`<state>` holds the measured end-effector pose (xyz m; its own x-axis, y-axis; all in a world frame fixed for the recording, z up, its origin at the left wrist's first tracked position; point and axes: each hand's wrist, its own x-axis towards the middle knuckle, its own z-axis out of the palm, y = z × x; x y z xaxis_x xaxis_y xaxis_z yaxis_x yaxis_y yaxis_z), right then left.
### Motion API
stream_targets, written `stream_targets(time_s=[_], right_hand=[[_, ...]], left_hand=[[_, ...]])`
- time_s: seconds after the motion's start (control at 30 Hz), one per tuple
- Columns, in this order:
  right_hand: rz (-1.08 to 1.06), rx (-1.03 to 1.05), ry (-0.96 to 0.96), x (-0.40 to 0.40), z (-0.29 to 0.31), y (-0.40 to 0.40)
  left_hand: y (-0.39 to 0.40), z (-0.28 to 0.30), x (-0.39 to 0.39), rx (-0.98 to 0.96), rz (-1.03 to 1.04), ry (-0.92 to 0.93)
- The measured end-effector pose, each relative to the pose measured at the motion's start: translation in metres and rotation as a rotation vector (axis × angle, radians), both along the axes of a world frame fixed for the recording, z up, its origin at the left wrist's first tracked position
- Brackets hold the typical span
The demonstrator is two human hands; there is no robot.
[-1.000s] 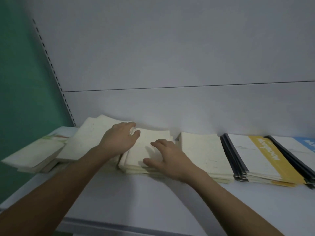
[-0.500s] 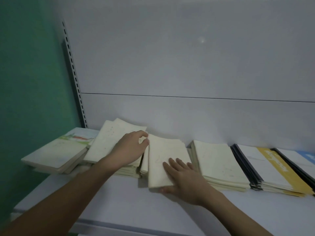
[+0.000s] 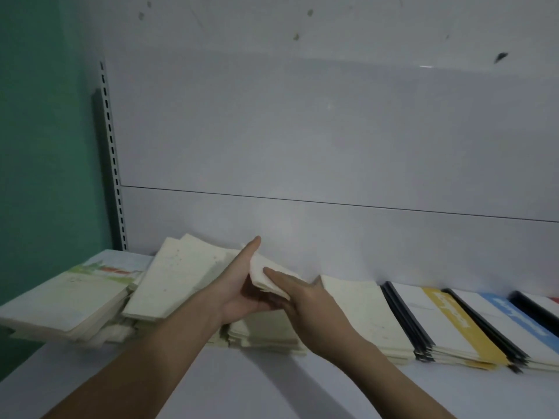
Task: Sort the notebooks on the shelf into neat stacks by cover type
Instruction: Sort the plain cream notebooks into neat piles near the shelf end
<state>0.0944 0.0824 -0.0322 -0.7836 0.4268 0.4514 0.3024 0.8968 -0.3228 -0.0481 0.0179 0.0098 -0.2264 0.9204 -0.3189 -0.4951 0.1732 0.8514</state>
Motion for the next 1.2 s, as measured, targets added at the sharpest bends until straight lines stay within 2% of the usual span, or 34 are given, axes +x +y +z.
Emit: stream_targets(time_s=[0.07,0.13,0.23,0.27,0.37,0.47,0.53,0.7,0.77,0.87,0.93,1.0,1.07,1.2], right_hand=[[0.029,0.0,-0.062,-0.002,-0.002,0.004],[0.051,-0.153,-0.11,0.001,-0.004,0.01],[-0.031,-0.442,-0.117,0.004,-0.02,0.025],[-0.06,-0.477,-0.137,0.002,-0.026,0.029],[-0.092,-0.305,-0.245,-0.012,-0.041,0.031],[-0.09,-0.118,-0.455,-0.028,-0.055,0.027],[-0.104,-0.042,-0.491,-0.032,-0.064,0.027],[-0.046,0.055,-0.456,-0.009,-0.069,0.02],[0.001,-0.096,-0.385,0.0,-0.061,0.02],[-0.098,-0.502,0.104,0.001,-0.041,0.025],[-0.171,-0.542,0.315,-0.001,-0.026,0.026],[-0.156,-0.488,0.392,-0.006,-0.016,0.021],[-0.109,-0.412,0.338,-0.014,-0.01,0.012],[0.056,-0.163,-0.018,-0.033,-0.016,-0.012]], left_hand=[[-0.002,-0.001,0.0,0.019,0.059,0.046],[-0.005,-0.002,-0.005,0.014,0.096,0.103],[-0.009,0.002,-0.025,0.013,0.166,0.154],[-0.011,0.004,-0.032,0.015,0.189,0.171],[-0.016,0.008,-0.049,0.02,0.233,0.219],[-0.018,0.008,-0.058,0.034,0.269,0.228],[-0.02,0.007,-0.064,0.036,0.29,0.217],[-0.031,0.007,-0.083,0.035,0.277,0.244],[-0.036,0.01,-0.089,0.031,0.286,0.282],[-0.039,0.014,-0.09,0.011,0.308,0.334],[-0.04,0.013,-0.087,-0.009,0.301,0.363],[-0.038,0.008,-0.08,-0.039,0.272,0.385],[-0.033,0.001,-0.067,-0.04,0.227,0.329],[-0.026,-0.008,-0.046,-0.09,0.091,0.207]])
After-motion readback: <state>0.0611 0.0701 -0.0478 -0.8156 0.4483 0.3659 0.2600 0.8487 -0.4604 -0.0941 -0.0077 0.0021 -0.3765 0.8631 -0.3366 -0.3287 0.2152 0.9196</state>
